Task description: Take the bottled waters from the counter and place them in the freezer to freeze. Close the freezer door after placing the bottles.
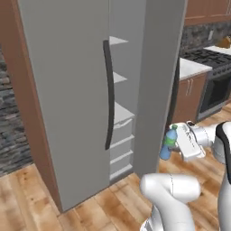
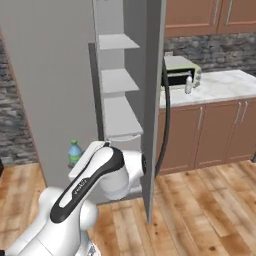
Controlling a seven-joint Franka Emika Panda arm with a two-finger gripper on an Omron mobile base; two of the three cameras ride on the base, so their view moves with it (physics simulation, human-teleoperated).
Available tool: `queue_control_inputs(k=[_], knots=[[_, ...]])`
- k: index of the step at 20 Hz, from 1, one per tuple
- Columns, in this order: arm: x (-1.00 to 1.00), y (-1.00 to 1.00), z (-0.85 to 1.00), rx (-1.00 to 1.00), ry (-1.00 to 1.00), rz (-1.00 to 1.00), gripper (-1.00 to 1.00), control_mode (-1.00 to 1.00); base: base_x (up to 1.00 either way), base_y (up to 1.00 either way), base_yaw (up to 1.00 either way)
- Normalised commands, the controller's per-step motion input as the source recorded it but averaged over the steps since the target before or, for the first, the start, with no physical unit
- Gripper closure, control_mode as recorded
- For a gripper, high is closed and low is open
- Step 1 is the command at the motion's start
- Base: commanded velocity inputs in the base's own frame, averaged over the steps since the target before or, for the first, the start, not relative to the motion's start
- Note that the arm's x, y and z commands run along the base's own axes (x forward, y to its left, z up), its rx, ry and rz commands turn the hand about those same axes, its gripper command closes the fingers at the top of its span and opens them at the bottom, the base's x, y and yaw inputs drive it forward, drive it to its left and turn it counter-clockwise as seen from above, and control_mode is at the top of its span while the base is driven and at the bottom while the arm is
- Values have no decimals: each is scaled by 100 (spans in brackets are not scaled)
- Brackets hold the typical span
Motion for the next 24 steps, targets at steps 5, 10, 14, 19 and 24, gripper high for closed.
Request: queue_control_inputs(k=[5, 10, 14, 19, 24], knots=[[0, 0, 0, 0, 0, 0, 100, 100, 46, 50, -41], [0, 0, 0, 0, 0, 0, 100, 100, 60, 27, -45], [0, 0, 0, 0, 0, 0, 100, 100, 56, 37, -45], [0, 0, 0, 0, 0, 0, 100, 100, 47, 20, -32], [0, 0, 0, 0, 0, 0, 100, 100, 47, 0, -8]])
